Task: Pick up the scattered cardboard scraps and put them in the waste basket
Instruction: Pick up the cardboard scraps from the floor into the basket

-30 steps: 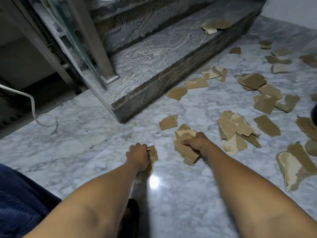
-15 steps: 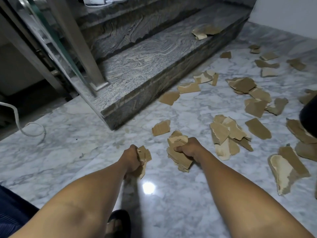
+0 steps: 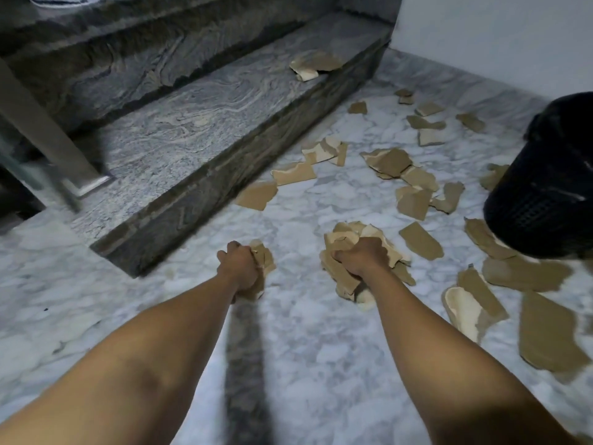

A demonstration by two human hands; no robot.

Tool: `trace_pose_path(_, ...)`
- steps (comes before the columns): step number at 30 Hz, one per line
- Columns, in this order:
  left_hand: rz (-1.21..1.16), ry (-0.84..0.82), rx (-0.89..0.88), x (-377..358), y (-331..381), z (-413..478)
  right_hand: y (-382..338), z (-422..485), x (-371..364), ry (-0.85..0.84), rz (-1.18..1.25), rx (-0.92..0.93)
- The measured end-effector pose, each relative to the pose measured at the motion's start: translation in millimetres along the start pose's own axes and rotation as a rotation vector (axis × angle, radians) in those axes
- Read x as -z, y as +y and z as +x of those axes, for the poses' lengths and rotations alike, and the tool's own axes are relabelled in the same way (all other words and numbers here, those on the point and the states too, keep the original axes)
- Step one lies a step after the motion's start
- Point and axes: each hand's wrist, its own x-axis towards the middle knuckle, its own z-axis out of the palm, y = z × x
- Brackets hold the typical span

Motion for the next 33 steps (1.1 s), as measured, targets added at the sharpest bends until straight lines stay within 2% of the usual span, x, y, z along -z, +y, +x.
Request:
trace_pose_path(6, -0.237, 0.084, 0.099, -9, 2, 1, 10, 6, -8, -0.085, -0.225, 0.078)
trace_pose_path(10, -0.183, 0.131, 0.090, -9, 11, -7, 9, -10, -34, -0.172, -0.205, 0.108)
trace_pose_path(13, -0.249, 0.138, 0.052, -4, 28, -22, 13, -32, -44, -0.184, -0.168, 0.231)
trace_pose_path(16, -0.416, 0.108, 0.058, 4, 52, -34, 26, -41, -33, -0.230, 0.093, 0.280)
trace_pose_path(18, -0.577, 0.071, 0.016, 7, 70, -38, 42, -38, -14, -0.264, 0.322, 0.219)
trace_pose_path(21, -0.662, -0.016, -0.090, 5, 109, -46, 81, -23, 30, -0.167, 0.655, 0.096)
trace_pose_path(24, -0.460, -0.026, -0.281, -7, 159, -51, 125, -13, 74, 0.026, 0.803, -0.067)
trace_pose_path(26, -0.205, -0.048, -0.381, -14, 191, -52, 151, -10, 92, 0.118, 0.839, -0.112)
trace_pose_path(29, 0.219, -0.101, -0.441, -20, 223, -50, 173, -21, 105, 0.119, 0.840, -0.129)
trace_pose_path(31, 0.352, -0.198, -0.432, -25, 231, -42, 182, -30, 107, 0.099, 0.837, -0.096)
trace_pose_path(33, 0.388, -0.241, -0.394, -29, 233, -35, 189, -36, 104, 0.091, 0.806, -0.074)
